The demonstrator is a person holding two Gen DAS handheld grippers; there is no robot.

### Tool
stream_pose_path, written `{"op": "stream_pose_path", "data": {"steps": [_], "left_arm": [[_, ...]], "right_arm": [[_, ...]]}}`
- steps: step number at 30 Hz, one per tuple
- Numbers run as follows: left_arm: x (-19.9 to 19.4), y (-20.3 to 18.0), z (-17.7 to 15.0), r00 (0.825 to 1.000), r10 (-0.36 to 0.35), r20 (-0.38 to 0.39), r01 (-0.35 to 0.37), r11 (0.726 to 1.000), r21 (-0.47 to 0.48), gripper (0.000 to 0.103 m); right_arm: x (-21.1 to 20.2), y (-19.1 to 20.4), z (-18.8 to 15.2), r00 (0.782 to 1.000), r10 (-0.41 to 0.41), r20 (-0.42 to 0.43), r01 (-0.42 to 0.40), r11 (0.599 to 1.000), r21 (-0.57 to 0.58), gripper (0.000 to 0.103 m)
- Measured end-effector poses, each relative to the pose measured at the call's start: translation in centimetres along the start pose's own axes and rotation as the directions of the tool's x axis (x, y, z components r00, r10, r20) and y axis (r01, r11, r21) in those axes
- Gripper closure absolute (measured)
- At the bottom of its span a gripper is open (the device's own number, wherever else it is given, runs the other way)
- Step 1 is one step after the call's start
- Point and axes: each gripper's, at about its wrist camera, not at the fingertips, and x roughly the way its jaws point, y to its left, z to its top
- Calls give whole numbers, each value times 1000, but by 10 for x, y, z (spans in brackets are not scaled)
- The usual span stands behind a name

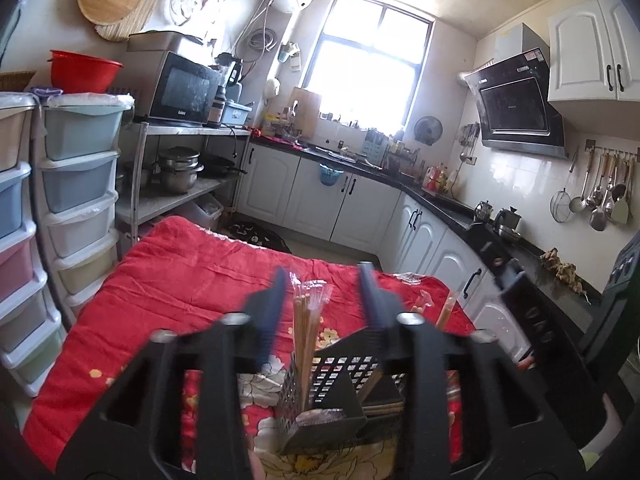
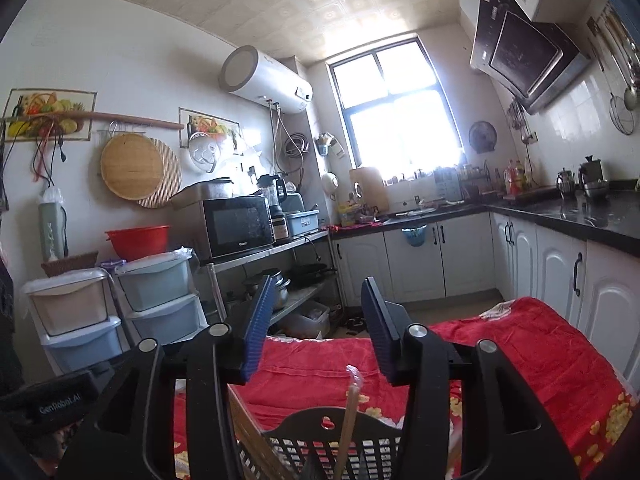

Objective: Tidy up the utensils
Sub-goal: 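Open the left gripper over the caddy while the right gripper releases its chopstick, then withdraw both tools from the caddy toward the remaining chopsticks on the cloth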

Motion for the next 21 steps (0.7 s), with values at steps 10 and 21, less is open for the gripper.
{"op": "stream_pose_path", "data": {"steps": [10,21], "left_arm": [[-15,-1,2,1000,19,-11,-19,1000,-17,28],[-34,-5,-7,999,1,-52,-1,1000,-15,11]], "right_arm": [[-28,-15,12,998,-38,-56,37,999,-6,48],[-58,-31,2,985,-77,-154,77,997,-6,40]]}}
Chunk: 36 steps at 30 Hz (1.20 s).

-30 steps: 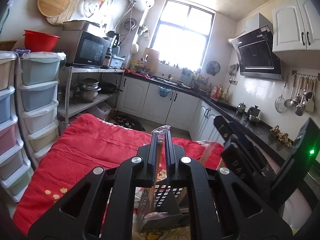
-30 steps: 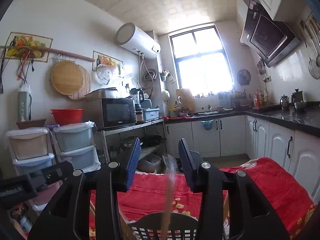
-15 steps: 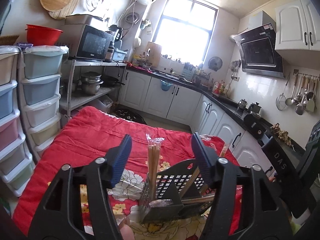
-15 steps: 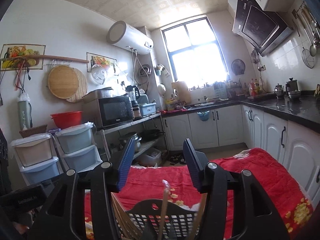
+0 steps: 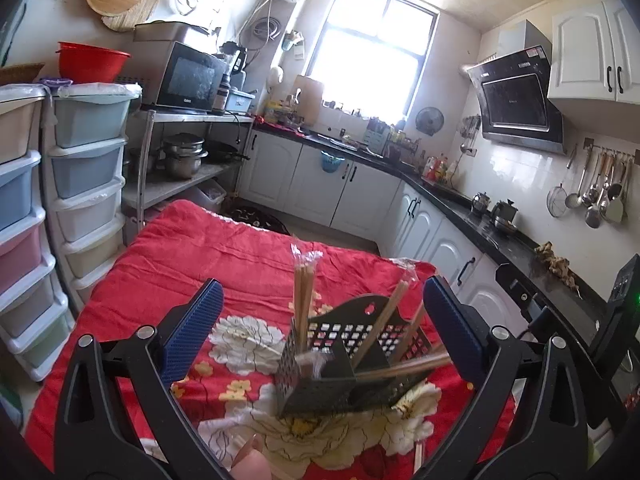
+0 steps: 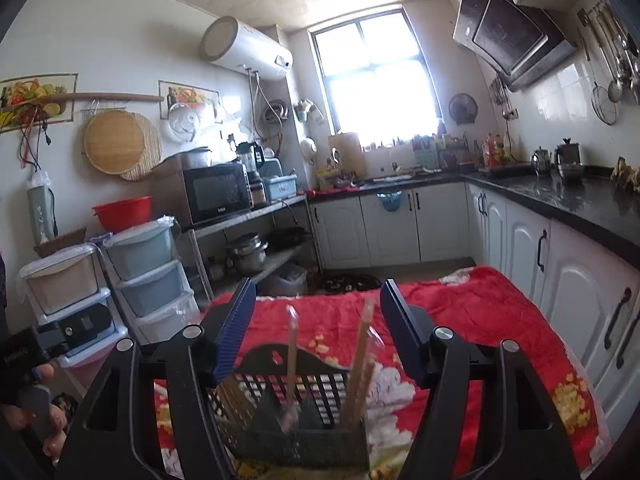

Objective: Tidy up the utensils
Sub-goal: 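Withdraw both tools from the caddy toward the remaining chopsticks on the cloth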

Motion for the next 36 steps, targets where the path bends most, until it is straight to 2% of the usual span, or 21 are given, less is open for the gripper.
{"op": "stream_pose_path", "data": {"steps": [10,23,36], "left_arm": [[-9,1,-18,1000,11,-22,-11,1000,1,11],[-17,8,-39,998,31,-49,-32,999,-17,11],[-16,23,-66,991,62,-119,-64,998,-20,11]], "right_arm": [[-20,-2,-19,999,-14,-41,13,999,-39,34],[-46,6,-40,997,1,-73,-10,993,-117,24],[-53,4,-67,983,25,-181,-47,992,-118,22]]}}
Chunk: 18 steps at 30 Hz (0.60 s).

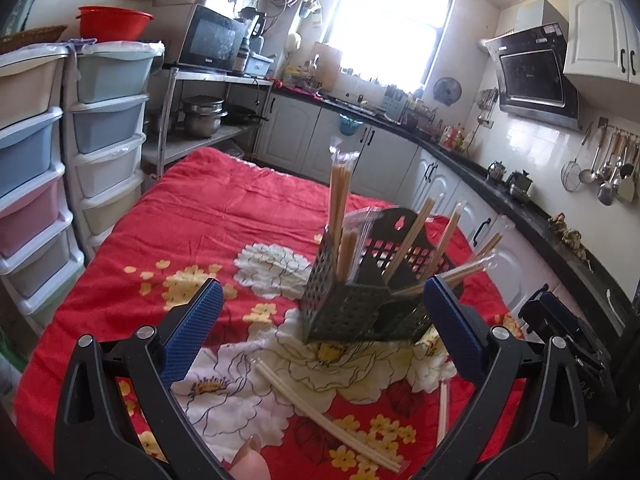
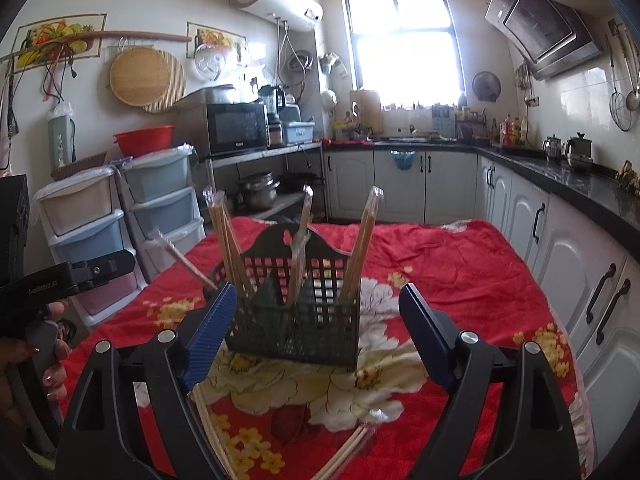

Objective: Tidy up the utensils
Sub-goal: 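Withdraw both tools from the caddy toward the remaining chopsticks on the cloth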

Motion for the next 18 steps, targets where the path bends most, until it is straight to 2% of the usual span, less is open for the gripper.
{"op": "stream_pose_path", "data": {"steps": [18], "left_arm": [[24,14,-33,992,13,-123,-16,1000,-24,11]], "right_arm": [[14,4,-37,984,29,-176,-31,999,-8,22]]}}
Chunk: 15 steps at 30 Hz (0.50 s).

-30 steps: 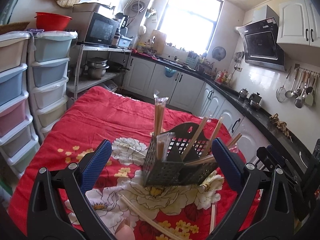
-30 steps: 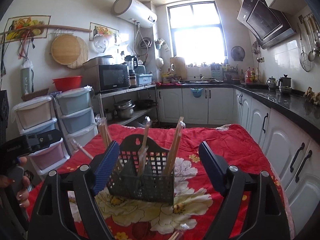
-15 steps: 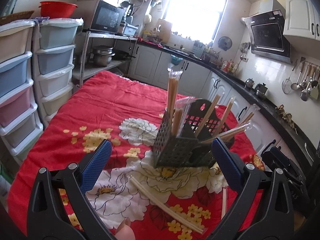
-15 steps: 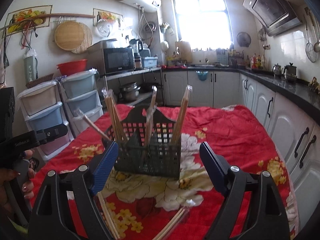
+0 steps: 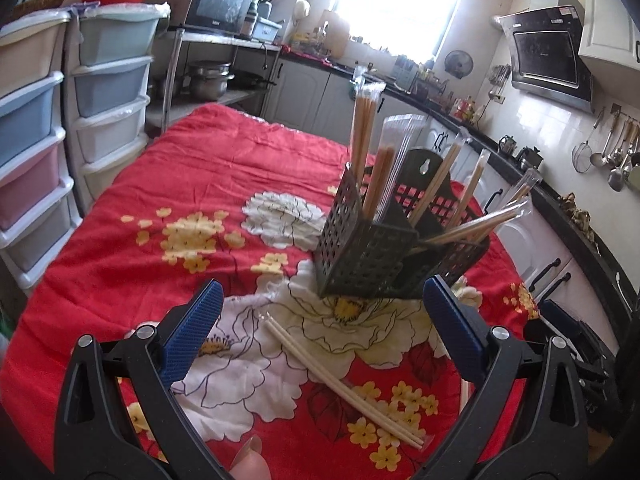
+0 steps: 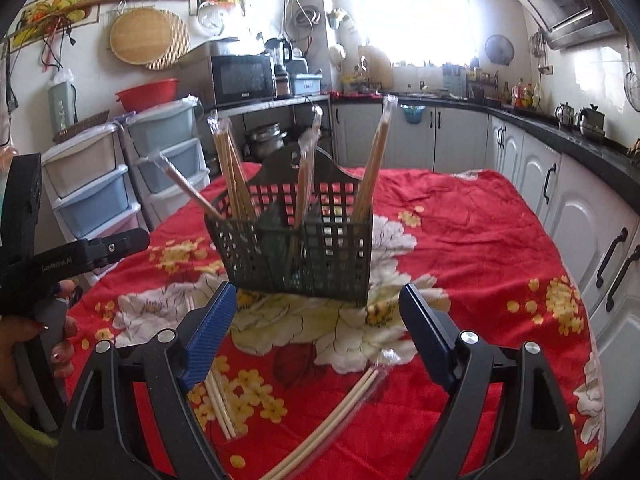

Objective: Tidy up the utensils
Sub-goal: 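Withdraw both tools from the caddy toward the remaining chopsticks on the cloth, then lower both tools and close each gripper on a remaining chopstick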

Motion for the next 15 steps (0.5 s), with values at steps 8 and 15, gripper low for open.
{"op": "stream_pose_path", "data": {"steps": [8,15], "left_arm": [[19,10,-13,997,-8,-72,5,999,-36,11],[38,20,-27,989,-44,-142,31,995,-90,11]], "right_arm": [[12,-5,-16,996,11,-88,-9,1000,17,22],[23,-10,-26,987,32,-157,-24,998,49,22]]}}
